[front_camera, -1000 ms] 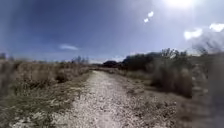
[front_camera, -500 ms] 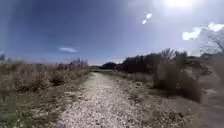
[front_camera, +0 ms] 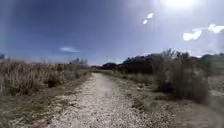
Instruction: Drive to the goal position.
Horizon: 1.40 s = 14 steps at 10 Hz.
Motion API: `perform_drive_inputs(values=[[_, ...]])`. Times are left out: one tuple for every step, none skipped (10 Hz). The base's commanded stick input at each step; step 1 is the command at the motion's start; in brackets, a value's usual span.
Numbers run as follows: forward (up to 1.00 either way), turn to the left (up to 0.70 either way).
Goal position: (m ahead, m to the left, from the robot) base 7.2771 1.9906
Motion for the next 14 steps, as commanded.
perform_drive_inputs(values=[[0.7, 0.0], [0.7, 0.0], [0.7, 0.0], [0.7, 0.0], [0.7, 0.0], [0.7, 0.0], [0.7, 0.0], [0.7, 0.0], [0.7, 0.0], [0.7, 0.0], [0.7, 0.0], [0.7, 0.0], [0.7, 0.0], [0.7, 0.0]])
